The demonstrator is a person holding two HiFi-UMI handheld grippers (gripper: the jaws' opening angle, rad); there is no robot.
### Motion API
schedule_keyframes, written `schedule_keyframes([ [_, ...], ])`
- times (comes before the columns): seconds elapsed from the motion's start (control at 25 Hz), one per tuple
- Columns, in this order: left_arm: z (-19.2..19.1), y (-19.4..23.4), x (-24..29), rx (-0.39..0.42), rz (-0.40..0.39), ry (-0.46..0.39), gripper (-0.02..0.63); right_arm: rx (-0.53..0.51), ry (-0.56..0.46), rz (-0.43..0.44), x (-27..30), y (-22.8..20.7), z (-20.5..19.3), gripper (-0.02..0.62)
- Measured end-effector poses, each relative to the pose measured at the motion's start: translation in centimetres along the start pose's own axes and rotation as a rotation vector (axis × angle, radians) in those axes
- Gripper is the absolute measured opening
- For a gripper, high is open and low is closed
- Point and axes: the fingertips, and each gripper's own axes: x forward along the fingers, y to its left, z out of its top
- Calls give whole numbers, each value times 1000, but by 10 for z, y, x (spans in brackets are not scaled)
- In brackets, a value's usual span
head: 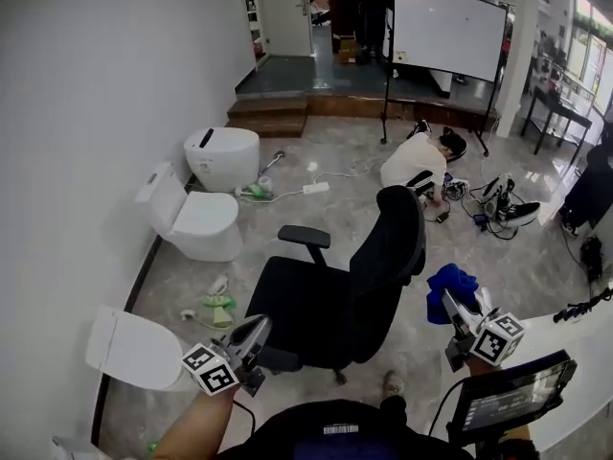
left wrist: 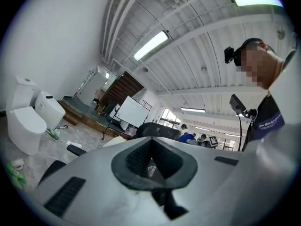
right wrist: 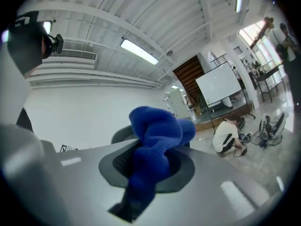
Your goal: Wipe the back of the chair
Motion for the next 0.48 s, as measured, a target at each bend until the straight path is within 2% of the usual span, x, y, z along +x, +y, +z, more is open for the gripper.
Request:
schedule_keyframes([
  [0.12,25,-15,-27,50,-25,32,2,-29,-10,-12,-10,55,0,74],
  [0.24,51,-31,-44,97,-44,29,2,-61,-16,-5,-20,98,7,74],
  [0.36,70,-52,-51,114,-55,10,2,-87,-37,-2,-34,124,24,74],
  [0.48,82,-72,-49,133,-52,-2,2,-107,-55,10,-46,131,38,74],
])
